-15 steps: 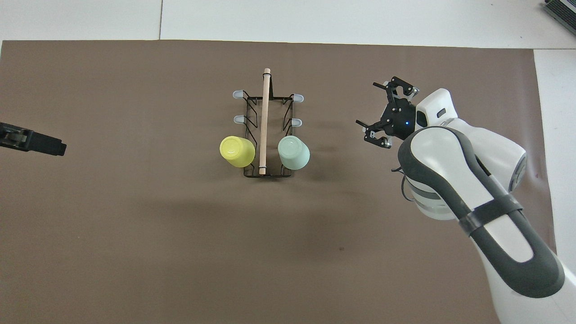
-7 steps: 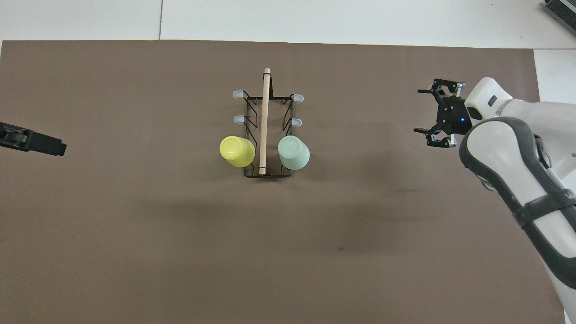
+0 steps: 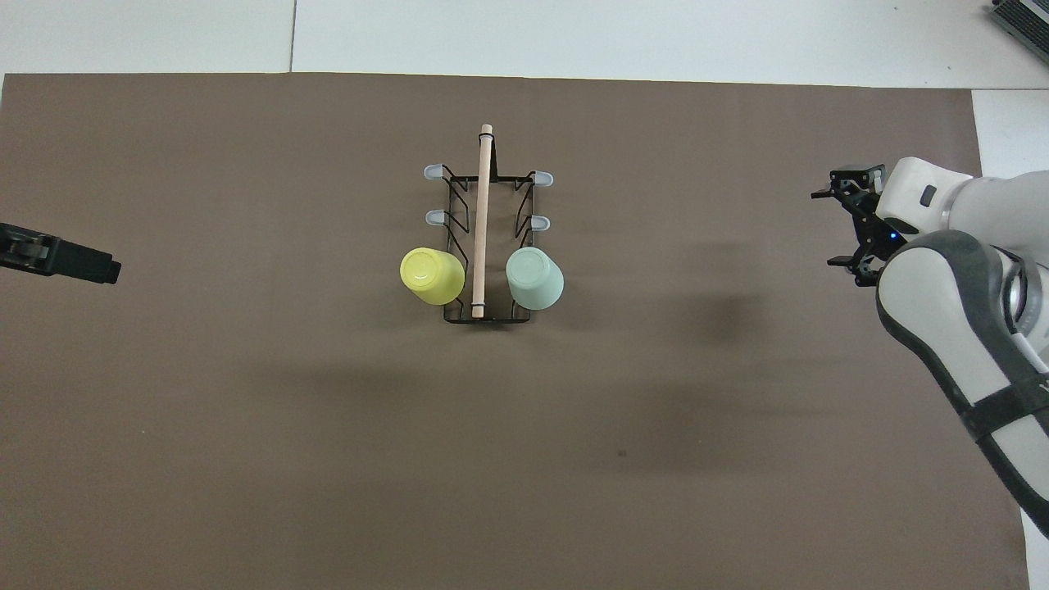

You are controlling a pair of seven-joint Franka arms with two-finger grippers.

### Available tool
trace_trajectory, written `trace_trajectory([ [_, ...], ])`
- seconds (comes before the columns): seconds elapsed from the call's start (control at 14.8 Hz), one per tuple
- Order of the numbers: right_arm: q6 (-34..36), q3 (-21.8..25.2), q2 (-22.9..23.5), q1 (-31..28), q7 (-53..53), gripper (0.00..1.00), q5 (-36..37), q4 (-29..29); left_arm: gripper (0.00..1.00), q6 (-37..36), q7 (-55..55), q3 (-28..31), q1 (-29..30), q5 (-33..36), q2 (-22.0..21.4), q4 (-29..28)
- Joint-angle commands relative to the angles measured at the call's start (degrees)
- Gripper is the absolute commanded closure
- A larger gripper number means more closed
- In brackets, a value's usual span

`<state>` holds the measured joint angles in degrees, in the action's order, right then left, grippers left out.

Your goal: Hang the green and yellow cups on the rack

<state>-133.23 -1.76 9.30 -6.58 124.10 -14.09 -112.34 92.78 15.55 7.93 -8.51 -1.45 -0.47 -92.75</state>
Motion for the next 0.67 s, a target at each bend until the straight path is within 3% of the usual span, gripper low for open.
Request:
trace_trajectory([
  [0.0,4.37,-0.26,-2.18,-1.24,-1.23,0.00,4.94,0.54,0.00,0.47,-0.70,-0.63,0.43,0.84,-1.72,-2.00],
  [0.34,9.99,-0.18,-5.07,-2.82,-8.15,0.00,9.61,0.46,0.00,0.47,-0.70,-0.63,0.43,0.84,-1.72,-2.00],
  [0.61,16.57,-0.35,-8.50,-2.48,-24.21,0.00,12.51,0.54,0.00,0.47,-0.70,-0.63,0.43,0.84,-1.72,-2.00],
])
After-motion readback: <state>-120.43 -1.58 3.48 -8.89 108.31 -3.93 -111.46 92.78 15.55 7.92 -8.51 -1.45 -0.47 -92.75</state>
